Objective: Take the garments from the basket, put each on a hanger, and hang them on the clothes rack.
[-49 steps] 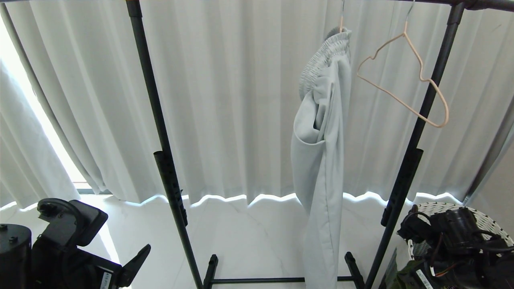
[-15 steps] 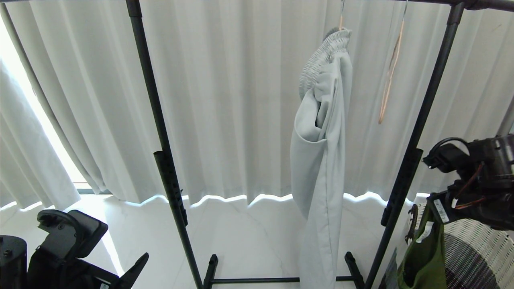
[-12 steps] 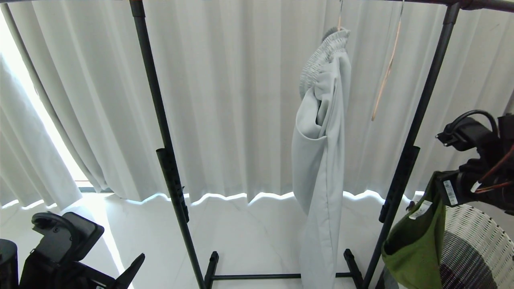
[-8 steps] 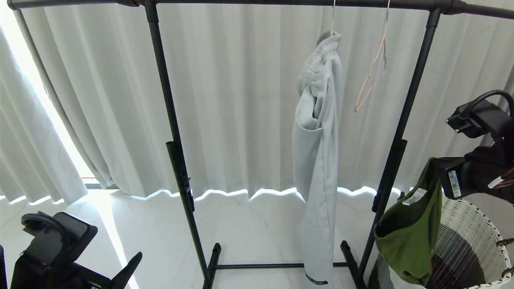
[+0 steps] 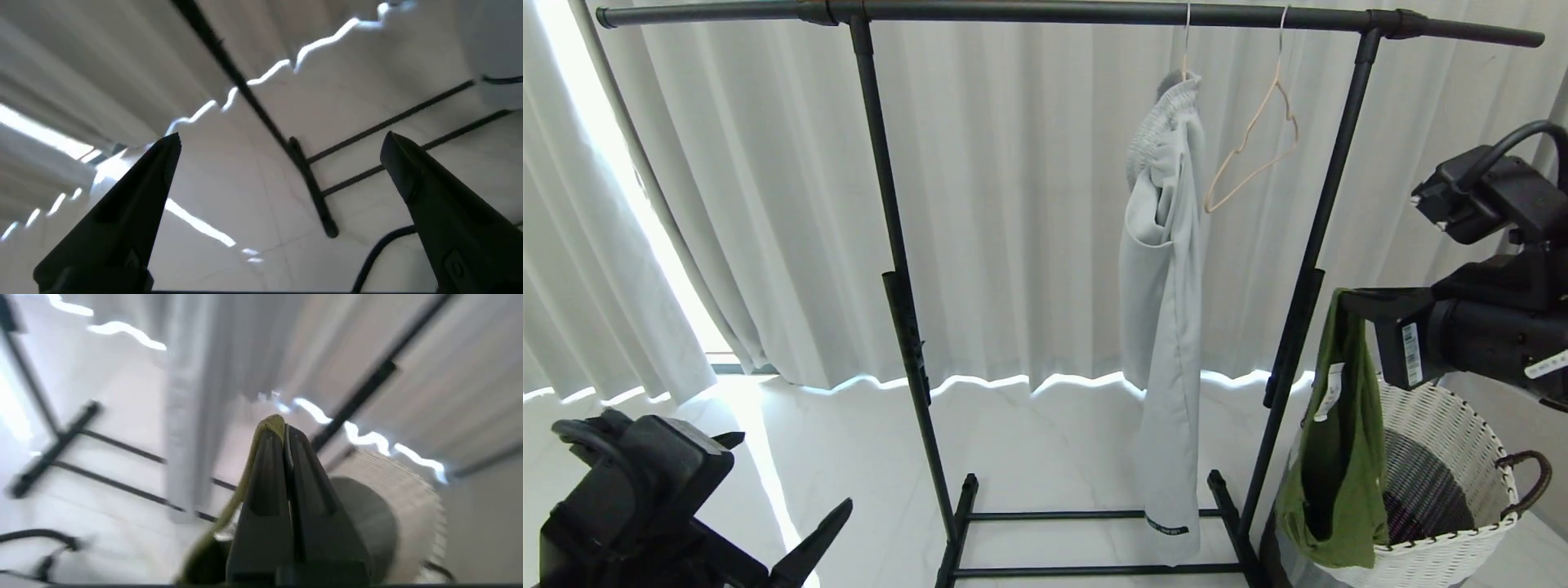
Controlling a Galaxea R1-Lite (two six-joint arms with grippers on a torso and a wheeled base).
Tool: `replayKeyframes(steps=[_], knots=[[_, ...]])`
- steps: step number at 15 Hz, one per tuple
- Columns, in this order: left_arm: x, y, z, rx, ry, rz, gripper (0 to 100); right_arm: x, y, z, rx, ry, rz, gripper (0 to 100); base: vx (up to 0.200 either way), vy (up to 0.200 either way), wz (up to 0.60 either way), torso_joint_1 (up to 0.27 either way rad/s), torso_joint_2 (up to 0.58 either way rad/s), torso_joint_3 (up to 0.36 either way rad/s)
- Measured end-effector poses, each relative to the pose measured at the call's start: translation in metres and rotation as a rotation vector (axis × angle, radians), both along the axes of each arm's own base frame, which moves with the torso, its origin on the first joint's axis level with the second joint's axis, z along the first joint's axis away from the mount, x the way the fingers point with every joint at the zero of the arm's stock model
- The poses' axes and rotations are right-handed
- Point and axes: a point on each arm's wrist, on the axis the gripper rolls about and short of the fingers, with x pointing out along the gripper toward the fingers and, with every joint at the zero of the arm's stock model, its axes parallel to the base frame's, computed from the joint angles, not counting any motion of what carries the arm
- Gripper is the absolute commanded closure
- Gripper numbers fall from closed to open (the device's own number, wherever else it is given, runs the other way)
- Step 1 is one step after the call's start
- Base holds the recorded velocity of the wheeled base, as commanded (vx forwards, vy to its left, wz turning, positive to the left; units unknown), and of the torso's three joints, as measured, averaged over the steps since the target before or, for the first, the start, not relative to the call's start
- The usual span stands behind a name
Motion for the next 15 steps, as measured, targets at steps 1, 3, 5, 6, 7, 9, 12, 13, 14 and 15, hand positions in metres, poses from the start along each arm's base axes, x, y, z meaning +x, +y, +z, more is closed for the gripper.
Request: replayKeyframes(steps=[1,3,5,6,7,9,12,13,14,15], knots=[[0.001,-0.008,0.005,-0.021,0.000,-0.074,0,-0.004,0.006,0.003,0.025,-0.001,0.031,100,0.000,0.000,0.00,0.000,0.00,0.000],[0.002,-0.026,0.013,-0.101,0.037,-0.239,0,-0.014,0.020,0.008,0.076,-0.010,0.104,100,0.000,0.000,0.00,0.000,0.00,0.000],[0.005,-0.051,0.025,-0.225,0.108,-0.382,0,-0.027,0.034,0.014,0.144,-0.030,0.208,100,0.000,0.000,0.00,0.000,0.00,0.000],[0.008,-0.066,0.029,-0.276,0.148,-0.417,0,-0.033,0.040,0.016,0.172,-0.033,0.258,100,0.000,0.000,0.00,0.000,0.00,0.000],[0.011,-0.078,0.031,-0.310,0.186,-0.433,0,-0.037,0.043,0.018,0.196,-0.037,0.292,100,0.000,0.000,0.00,0.000,0.00,0.000],[0.017,-0.108,0.031,-0.359,0.273,-0.458,0,-0.044,0.048,0.019,0.213,-0.035,0.337,100,0.000,0.000,0.00,0.000,0.00,0.000],[0.031,-0.151,0.023,-0.407,0.375,-0.452,0,-0.052,0.054,0.018,0.230,-0.017,0.382,100,0.000,0.000,0.00,0.000,0.00,0.000],[0.037,-0.164,0.020,-0.439,0.399,-0.442,0,-0.054,0.055,0.018,0.229,-0.015,0.389,100,0.000,0.000,0.00,0.000,0.00,0.000],[0.043,-0.175,0.017,-0.478,0.408,-0.434,0,-0.054,0.056,0.017,0.229,-0.014,0.393,100,0.000,0.000,0.00,0.000,0.00,0.000],[0.048,-0.185,0.012,-0.501,0.413,-0.430,0,-0.055,0.056,0.017,0.228,-0.013,0.396,100,0.000,0.000,0.00,0.000,0.00,0.000]])
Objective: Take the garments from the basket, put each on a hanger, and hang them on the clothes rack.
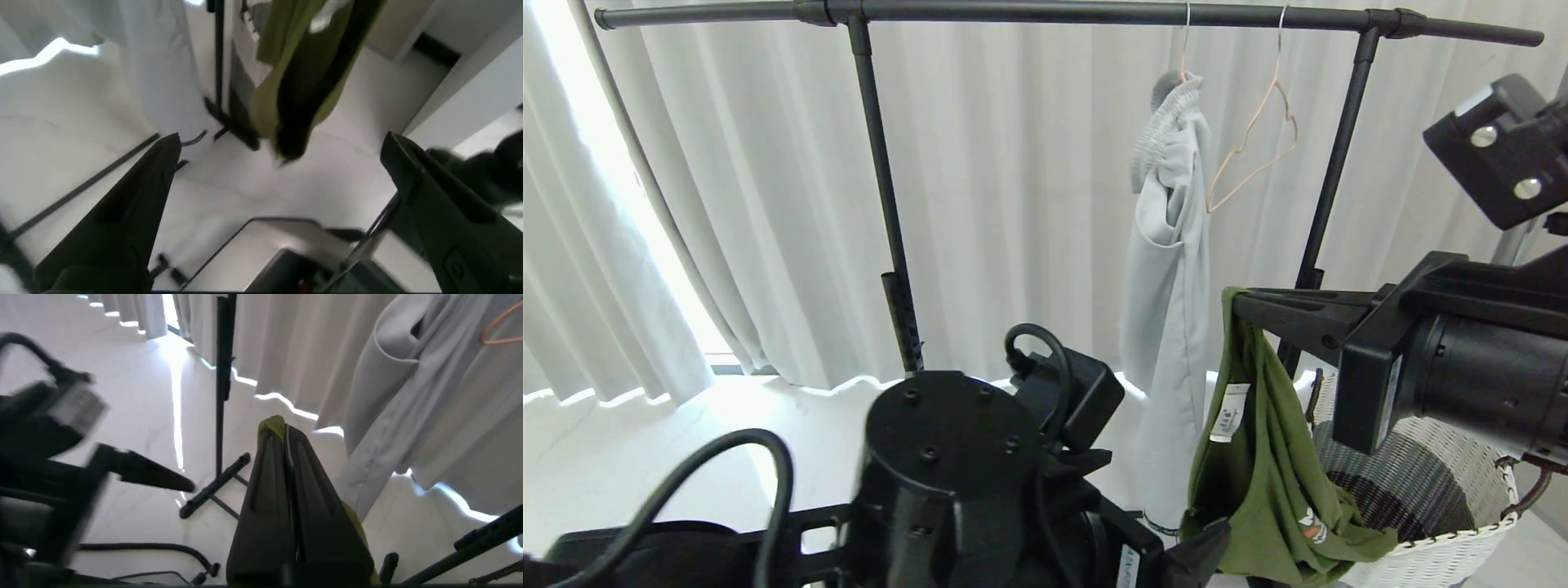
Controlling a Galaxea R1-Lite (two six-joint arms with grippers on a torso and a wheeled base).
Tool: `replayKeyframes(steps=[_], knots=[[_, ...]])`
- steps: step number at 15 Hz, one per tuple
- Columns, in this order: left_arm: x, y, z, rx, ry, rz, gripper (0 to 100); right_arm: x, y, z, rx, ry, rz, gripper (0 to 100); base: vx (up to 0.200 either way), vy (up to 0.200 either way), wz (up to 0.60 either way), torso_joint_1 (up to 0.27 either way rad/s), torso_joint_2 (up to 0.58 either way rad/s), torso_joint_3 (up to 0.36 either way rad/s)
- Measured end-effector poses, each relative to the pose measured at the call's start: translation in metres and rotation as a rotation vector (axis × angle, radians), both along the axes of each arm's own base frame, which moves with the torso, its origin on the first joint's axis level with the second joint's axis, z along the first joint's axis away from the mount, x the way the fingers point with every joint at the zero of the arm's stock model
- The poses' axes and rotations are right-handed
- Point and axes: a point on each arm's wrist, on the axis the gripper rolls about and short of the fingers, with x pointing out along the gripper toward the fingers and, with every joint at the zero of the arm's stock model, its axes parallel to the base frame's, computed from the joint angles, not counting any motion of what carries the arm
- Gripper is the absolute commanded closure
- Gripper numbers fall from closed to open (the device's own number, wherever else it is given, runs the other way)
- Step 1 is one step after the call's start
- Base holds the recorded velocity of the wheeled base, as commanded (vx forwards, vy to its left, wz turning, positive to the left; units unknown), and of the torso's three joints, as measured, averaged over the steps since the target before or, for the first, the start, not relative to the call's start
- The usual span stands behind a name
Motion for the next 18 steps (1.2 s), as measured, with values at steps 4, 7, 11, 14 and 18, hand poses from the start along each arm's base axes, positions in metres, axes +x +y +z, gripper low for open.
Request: replayKeyframes(steps=[4,7,11,14,18], knots=[[0.028,-0.017,-0.027,-0.019,-0.002,0.053,0,0.000,0.000,-0.001,-0.005,0.002,0.003,100,0.000,0.000,0.00,0.000,0.00,0.000],[0.043,-0.016,-0.053,0.038,0.037,0.092,0,-0.001,0.000,-0.001,-0.004,0.002,0.003,100,0.000,0.000,0.00,0.000,0.00,0.000],[0.046,-0.012,-0.080,0.120,0.083,0.109,0,-0.001,-0.001,0.000,-0.002,0.000,0.001,100,0.000,0.000,0.00,0.000,0.00,0.000],[0.046,-0.010,-0.086,0.140,0.097,0.112,0,-0.001,-0.001,-0.001,-0.002,0.000,0.001,100,0.000,0.000,0.00,0.000,0.00,0.000],[0.047,-0.018,-0.078,0.045,0.052,0.068,0,-0.001,-0.001,-0.001,-0.004,-0.001,0.005,100,0.000,0.000,0.00,0.000,0.00,0.000]])
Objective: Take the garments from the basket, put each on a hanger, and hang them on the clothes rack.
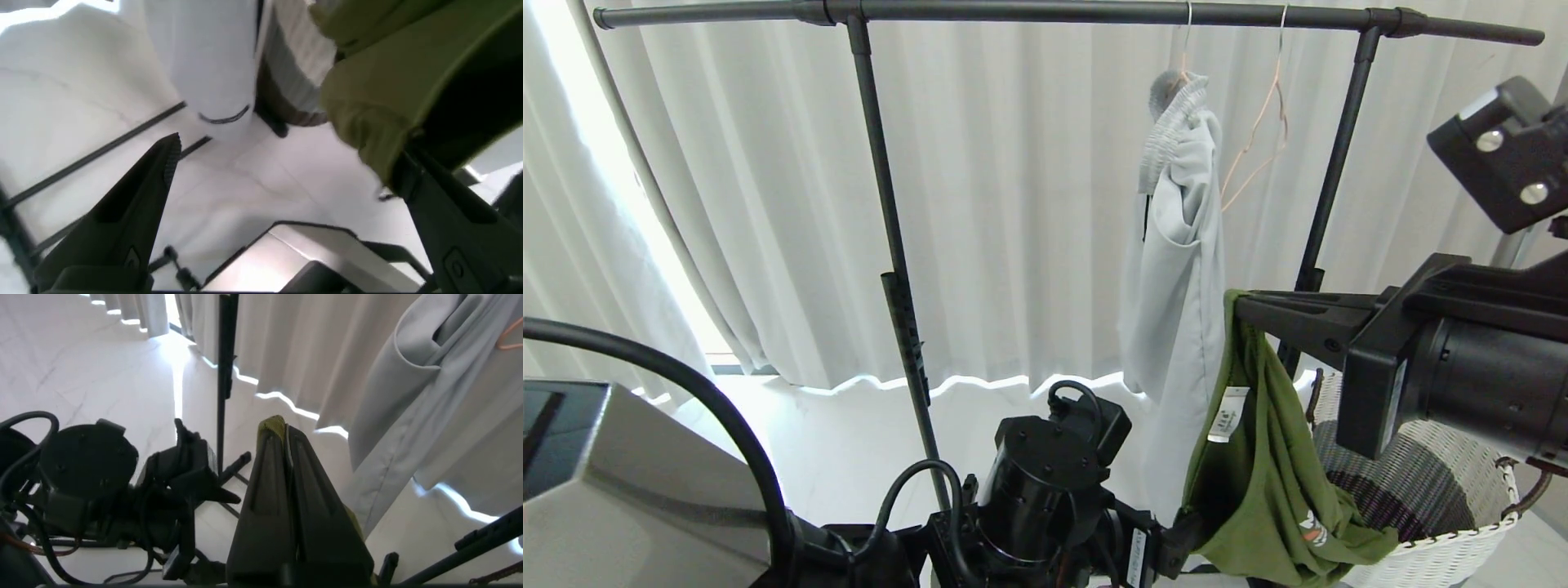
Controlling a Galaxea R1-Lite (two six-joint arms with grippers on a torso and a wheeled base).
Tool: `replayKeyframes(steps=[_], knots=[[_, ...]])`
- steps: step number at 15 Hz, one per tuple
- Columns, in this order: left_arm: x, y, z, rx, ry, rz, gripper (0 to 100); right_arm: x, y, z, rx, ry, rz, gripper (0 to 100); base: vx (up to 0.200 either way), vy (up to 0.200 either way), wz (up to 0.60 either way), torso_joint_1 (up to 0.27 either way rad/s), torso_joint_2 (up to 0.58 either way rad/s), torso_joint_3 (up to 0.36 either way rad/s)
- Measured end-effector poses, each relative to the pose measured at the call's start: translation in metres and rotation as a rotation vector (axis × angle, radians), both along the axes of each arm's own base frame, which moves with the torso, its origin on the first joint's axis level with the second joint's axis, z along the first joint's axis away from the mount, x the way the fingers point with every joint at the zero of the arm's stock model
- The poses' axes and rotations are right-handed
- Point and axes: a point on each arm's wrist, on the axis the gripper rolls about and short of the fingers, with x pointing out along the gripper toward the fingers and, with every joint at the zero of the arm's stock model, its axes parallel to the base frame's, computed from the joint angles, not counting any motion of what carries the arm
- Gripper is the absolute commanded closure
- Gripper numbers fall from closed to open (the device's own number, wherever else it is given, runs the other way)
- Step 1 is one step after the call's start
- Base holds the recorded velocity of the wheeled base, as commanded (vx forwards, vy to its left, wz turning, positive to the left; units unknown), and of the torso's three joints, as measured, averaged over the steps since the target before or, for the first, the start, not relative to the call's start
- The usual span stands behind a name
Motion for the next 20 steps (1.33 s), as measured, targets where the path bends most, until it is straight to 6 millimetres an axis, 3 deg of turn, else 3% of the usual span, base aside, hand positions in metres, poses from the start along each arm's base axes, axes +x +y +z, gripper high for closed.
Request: replayKeyframes(steps=[6,7,11,15,17,20], knots=[[0.006,-0.008,0.001,-0.021,-0.010,-0.012,0,-0.005,0.002,0.001,0.002,-0.002,0.026,100,0.000,0.000,0.00,0.000,0.00,0.000],[0.008,-0.009,-0.002,-0.015,-0.006,-0.011,100,-0.006,0.003,0.001,0.002,-0.002,0.030,100,0.000,0.000,0.00,0.000,0.00,0.000],[0.011,-0.013,-0.010,0.000,-0.003,-0.001,100,-0.007,0.003,0.001,0.003,-0.002,0.033,100,0.000,0.000,0.00,0.000,0.00,0.000],[0.002,0.003,-0.024,0.205,-0.141,-0.007,100,-0.004,0.001,-0.003,-0.004,0.009,0.016,100,0.000,0.000,0.00,0.000,0.00,0.000],[-0.002,0.013,-0.016,0.197,-0.162,0.014,100,-0.003,0.000,-0.011,-0.016,0.026,0.005,100,0.000,0.000,0.00,0.000,0.00,0.000],[-0.004,0.045,0.017,0.214,-0.162,0.095,100,0.001,0.003,-0.017,0.027,-0.002,-0.005,100,0.000,0.000,0.00,0.000,0.00,0.000]])
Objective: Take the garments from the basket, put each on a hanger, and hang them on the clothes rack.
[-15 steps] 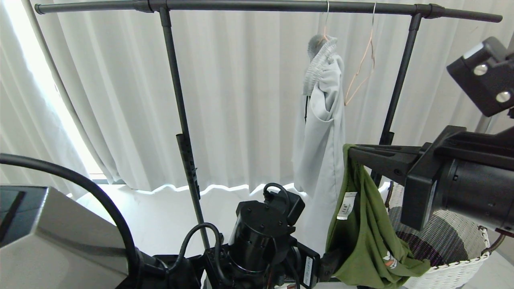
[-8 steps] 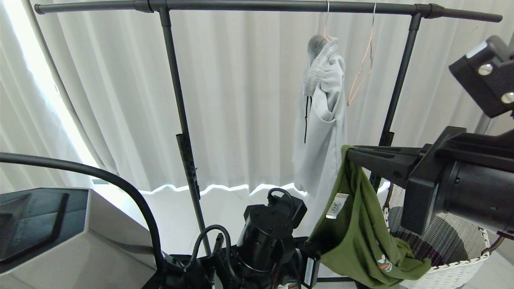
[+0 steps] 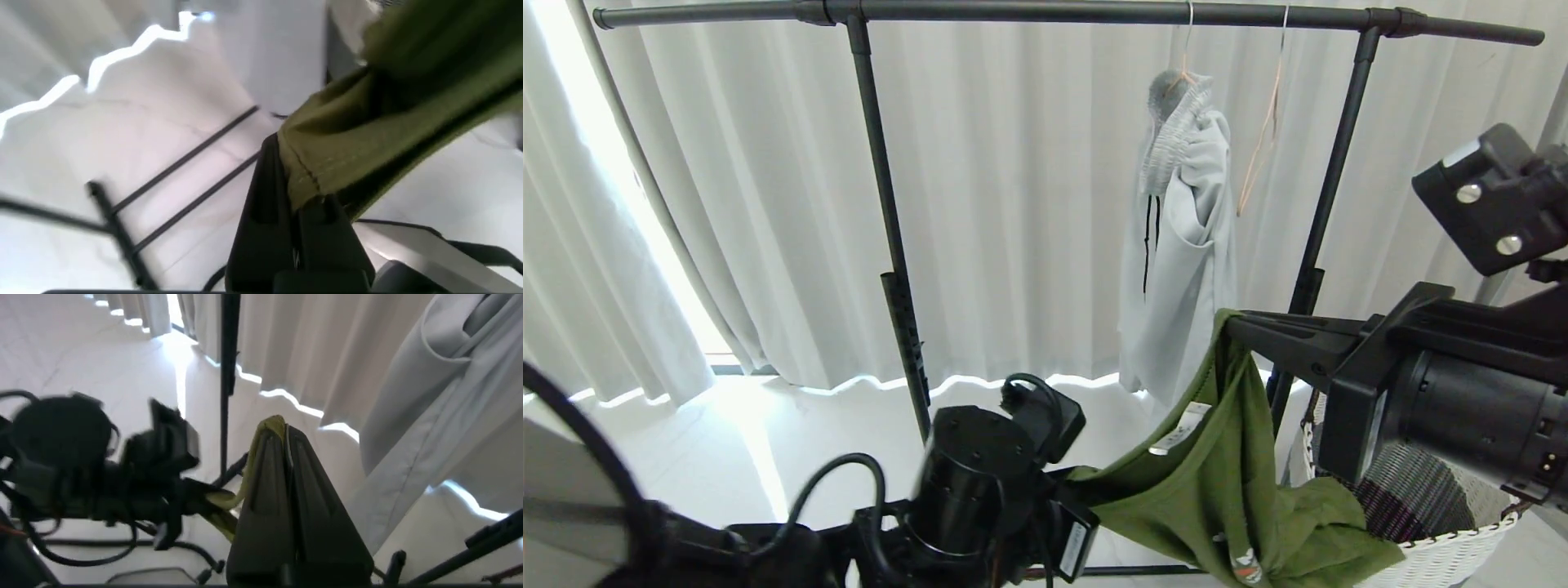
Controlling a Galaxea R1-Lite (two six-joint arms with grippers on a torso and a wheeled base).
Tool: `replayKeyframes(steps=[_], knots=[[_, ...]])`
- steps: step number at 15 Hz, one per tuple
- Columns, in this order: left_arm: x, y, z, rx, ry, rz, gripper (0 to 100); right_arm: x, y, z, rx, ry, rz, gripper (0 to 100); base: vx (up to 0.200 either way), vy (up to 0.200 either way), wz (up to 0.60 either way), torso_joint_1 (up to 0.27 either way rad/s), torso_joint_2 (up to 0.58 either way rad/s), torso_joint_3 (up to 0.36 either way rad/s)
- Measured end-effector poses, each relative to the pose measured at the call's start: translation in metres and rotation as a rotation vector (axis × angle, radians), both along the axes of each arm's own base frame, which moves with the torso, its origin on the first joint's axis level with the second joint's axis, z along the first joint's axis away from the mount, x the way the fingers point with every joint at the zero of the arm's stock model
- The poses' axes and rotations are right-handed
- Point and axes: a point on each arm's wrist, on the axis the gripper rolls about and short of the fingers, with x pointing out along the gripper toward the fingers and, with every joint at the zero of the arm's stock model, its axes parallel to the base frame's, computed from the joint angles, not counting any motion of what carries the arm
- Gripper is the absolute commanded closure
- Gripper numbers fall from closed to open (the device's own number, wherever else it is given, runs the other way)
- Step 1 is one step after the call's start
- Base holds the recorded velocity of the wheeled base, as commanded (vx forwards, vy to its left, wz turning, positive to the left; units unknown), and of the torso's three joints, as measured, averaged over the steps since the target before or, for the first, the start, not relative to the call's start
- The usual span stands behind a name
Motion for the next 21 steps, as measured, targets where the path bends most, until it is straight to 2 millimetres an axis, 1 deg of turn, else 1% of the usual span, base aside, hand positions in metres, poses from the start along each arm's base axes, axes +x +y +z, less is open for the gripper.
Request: replayKeyframes(steps=[2,4,5,6,8,9,12,14,15,18,19,21], knots=[[-0.007,0.032,0.030,0.047,0.014,0.092,100,0.002,0.001,-0.003,0.005,-0.005,-0.005,100,0.000,0.000,0.00,0.000,0.00,0.000],[-0.021,0.066,0.069,0.113,0.015,0.209,100,0.006,-0.003,-0.004,0.005,-0.016,-0.034,100,0.000,0.000,0.00,0.000,0.00,0.000],[-0.027,0.077,0.092,0.113,-0.024,0.264,100,0.008,-0.006,-0.003,0.000,-0.027,-0.046,100,0.000,0.000,0.00,0.000,0.00,0.000],[-0.031,0.086,0.119,0.093,-0.107,0.313,100,0.009,-0.012,-0.002,-0.008,-0.046,-0.062,100,0.000,0.000,0.00,0.000,0.00,0.000],[-0.039,0.098,0.155,0.136,-0.265,0.321,100,0.005,-0.026,-0.001,-0.020,-0.078,-0.073,100,0.000,0.000,0.00,0.000,0.00,0.000],[-0.043,0.101,0.166,0.155,-0.315,0.308,100,0.001,-0.032,0.000,-0.025,-0.095,-0.072,100,0.000,0.000,0.00,0.000,0.00,0.000],[-0.050,0.102,0.194,0.094,-0.392,0.296,100,-0.004,-0.042,0.011,-0.018,-0.157,-0.073,100,0.000,0.000,0.00,0.000,0.00,0.000],[-0.051,0.102,0.213,0.045,-0.435,0.306,100,-0.005,-0.043,0.027,0.005,-0.207,-0.065,100,0.000,0.000,0.00,0.000,0.00,0.000],[-0.051,0.102,0.221,0.025,-0.453,0.312,100,-0.003,-0.043,0.038,0.025,-0.233,-0.067,100,0.000,0.000,0.00,0.000,0.00,0.000],[-0.051,0.102,0.227,0.018,-0.469,0.339,100,0.005,-0.040,0.068,0.069,-0.309,-0.097,100,0.000,0.000,0.00,0.000,0.00,0.000],[-0.051,0.102,0.228,0.027,-0.476,0.337,100,0.008,-0.040,0.074,0.066,-0.326,-0.103,100,0.000,0.000,0.00,0.000,0.00,0.000],[-0.051,0.103,0.229,0.038,-0.485,0.332,100,0.014,-0.042,0.080,0.049,-0.332,-0.121,100,0.000,0.000,0.00,0.000,0.00,0.000]])
